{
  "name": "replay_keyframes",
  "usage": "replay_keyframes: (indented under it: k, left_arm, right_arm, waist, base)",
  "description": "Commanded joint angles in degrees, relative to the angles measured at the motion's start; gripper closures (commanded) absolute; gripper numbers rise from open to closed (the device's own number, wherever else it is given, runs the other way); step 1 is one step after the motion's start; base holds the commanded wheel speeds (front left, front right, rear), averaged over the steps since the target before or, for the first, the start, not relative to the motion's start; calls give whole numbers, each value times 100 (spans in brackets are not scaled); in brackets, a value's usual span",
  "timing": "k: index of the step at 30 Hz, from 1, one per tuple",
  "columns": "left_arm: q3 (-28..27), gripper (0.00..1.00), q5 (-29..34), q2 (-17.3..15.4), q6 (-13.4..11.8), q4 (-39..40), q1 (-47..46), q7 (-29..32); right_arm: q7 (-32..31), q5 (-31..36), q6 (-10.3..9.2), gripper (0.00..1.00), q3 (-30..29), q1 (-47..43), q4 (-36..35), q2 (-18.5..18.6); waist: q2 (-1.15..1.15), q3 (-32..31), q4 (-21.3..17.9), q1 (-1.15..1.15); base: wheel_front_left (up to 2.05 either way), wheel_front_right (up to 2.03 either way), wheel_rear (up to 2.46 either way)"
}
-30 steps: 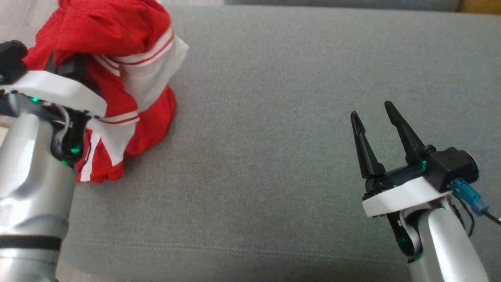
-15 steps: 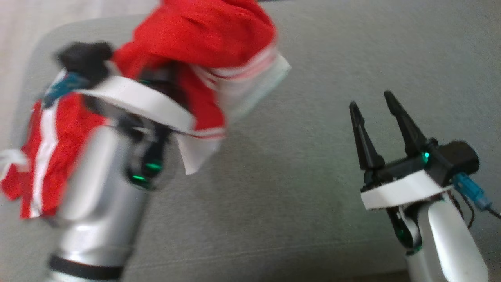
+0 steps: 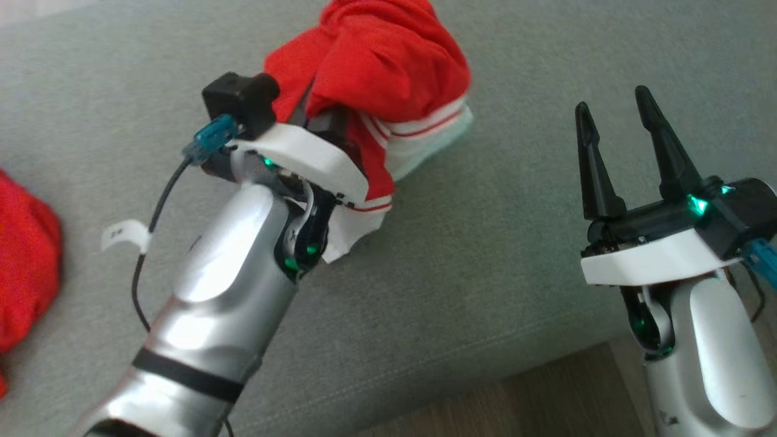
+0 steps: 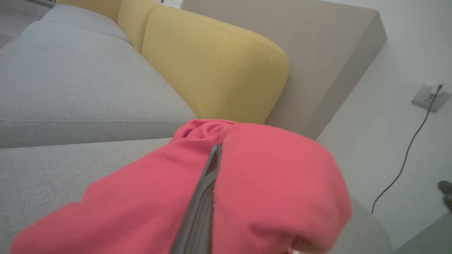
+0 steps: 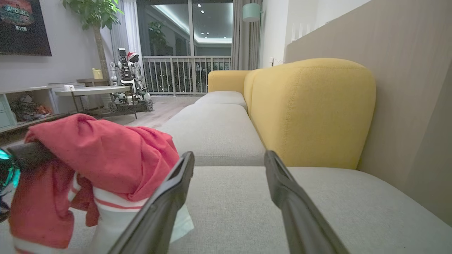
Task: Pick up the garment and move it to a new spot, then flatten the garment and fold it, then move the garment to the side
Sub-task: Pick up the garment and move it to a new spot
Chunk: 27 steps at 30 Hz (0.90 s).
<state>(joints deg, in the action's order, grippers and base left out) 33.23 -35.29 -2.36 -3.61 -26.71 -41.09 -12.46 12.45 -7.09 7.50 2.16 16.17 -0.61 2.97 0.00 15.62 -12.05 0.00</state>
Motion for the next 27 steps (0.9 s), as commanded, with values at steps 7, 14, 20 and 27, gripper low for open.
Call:
replay_keyframes:
  k: [7, 14, 20, 27]
  left_arm:
    - [82, 0, 341, -55, -2, -957, -405, -213]
    - [-215, 0, 546, -107, 107, -501, -193, -251]
    - [-427, 0, 773, -420, 278, 66, 524, -252]
    - [-418, 0, 804, -674, 271, 509, 1162, -251]
  right_arm:
    - [111, -64, -1, 0, 166, 28, -121, -10]
    - [106, 38, -1, 0, 241, -42, 20, -10]
    - [16, 157, -1, 0, 201, -216, 141, -10]
    - [-110, 203, -1, 0, 159, -454, 130, -10]
  waist:
    - [0, 138, 16, 0]
    - [0, -120, 513, 0]
    - [0, -540, 1002, 0]
    - [0, -844, 1428, 0]
  base:
    - [0, 0, 0]
    - [0, 0, 0]
    - [0, 0, 0]
    - [0, 0, 0]
